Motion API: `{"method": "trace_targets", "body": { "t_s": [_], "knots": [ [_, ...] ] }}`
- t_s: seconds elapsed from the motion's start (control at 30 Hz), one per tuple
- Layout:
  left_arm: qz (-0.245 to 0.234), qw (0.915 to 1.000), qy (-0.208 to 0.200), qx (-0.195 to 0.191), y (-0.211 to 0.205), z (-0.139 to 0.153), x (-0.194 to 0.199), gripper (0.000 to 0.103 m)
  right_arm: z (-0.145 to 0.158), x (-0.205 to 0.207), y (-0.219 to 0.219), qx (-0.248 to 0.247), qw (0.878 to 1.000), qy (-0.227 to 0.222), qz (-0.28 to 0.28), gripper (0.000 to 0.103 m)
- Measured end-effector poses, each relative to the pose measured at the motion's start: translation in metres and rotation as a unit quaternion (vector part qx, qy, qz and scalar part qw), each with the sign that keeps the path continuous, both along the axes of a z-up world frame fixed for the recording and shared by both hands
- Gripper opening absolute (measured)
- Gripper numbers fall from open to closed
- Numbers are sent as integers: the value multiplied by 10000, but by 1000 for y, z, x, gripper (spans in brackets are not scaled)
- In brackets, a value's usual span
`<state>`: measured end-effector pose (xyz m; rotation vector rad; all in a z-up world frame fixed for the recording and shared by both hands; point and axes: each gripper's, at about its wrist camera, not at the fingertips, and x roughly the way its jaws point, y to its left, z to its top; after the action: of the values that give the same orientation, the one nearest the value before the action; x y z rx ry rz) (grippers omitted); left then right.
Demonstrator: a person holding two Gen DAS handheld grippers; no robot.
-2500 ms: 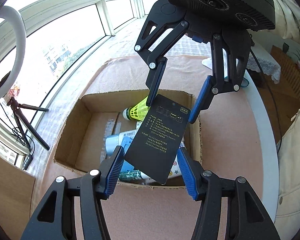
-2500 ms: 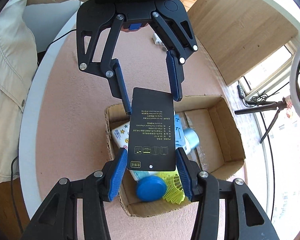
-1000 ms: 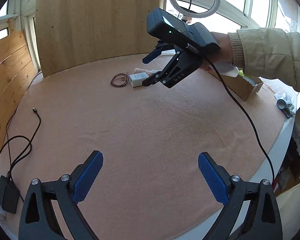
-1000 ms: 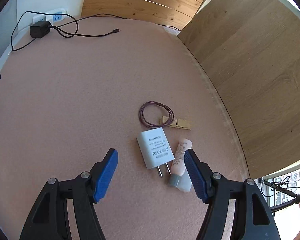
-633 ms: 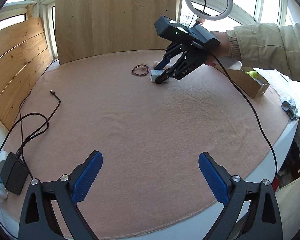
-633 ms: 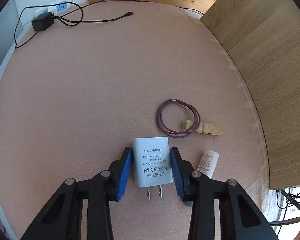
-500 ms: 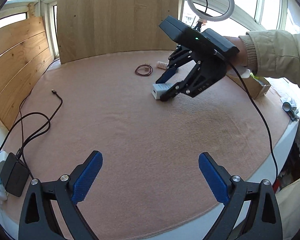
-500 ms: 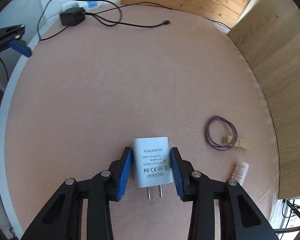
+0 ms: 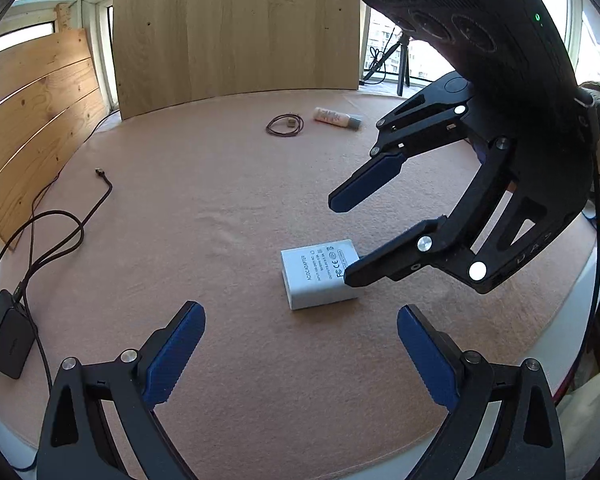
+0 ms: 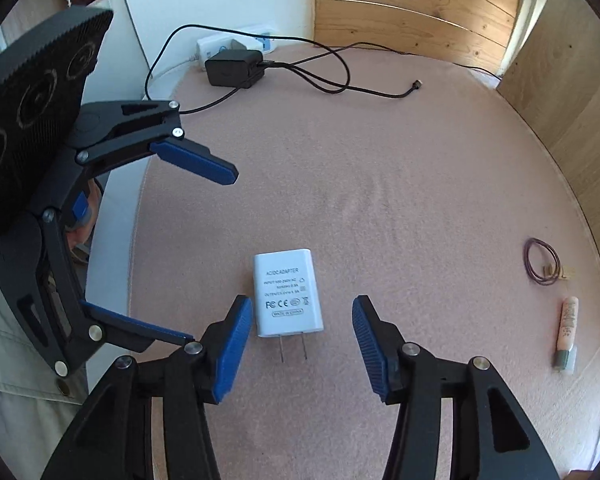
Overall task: Organize objects
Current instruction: 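Close the left and right grippers together on the white AC adapter, then carry the AC adapter held by both grippers over to the box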
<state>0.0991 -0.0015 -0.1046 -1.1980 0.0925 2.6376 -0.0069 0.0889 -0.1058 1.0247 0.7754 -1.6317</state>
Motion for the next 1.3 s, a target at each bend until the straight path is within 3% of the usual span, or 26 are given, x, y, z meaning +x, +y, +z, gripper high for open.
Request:
{"method": "trace_targets", "body": {
  "t_s": [0.13,0.27,0.37,0.47,0.6,0.77,0.97,1.3],
  "knots": [
    [304,9995,30,-60,22,-10,-19,99,3,-24,5,83,9976,-350,-598,53],
    [530,9983,-159,-173,35,-20,-37,99,4,-19,-9,111,9985,-524,-115,53],
    [804,9963,-284,79,34,-23,-44,96,-8,-20,-23,316,9967,-735,169,52],
    [1005,9944,-333,79,34,-26,-49,82,-12,-22,-30,304,9942,-950,397,52],
    [1023,9942,-297,121,35,-26,-54,68,-18,-15,-37,512,9904,-1098,670,51],
    [1008,9942,-299,210,34,-25,-51,68,-21,-14,-41,423,9913,-1125,533,35],
    [921,9950,-259,272,35,-18,-44,67,-15,-10,-34,276,9926,-1120,374,35],
    [679,9977,6,67,42,31,-37,67,30,-3,-24,-5,9956,-903,256,35]
  ]
}}
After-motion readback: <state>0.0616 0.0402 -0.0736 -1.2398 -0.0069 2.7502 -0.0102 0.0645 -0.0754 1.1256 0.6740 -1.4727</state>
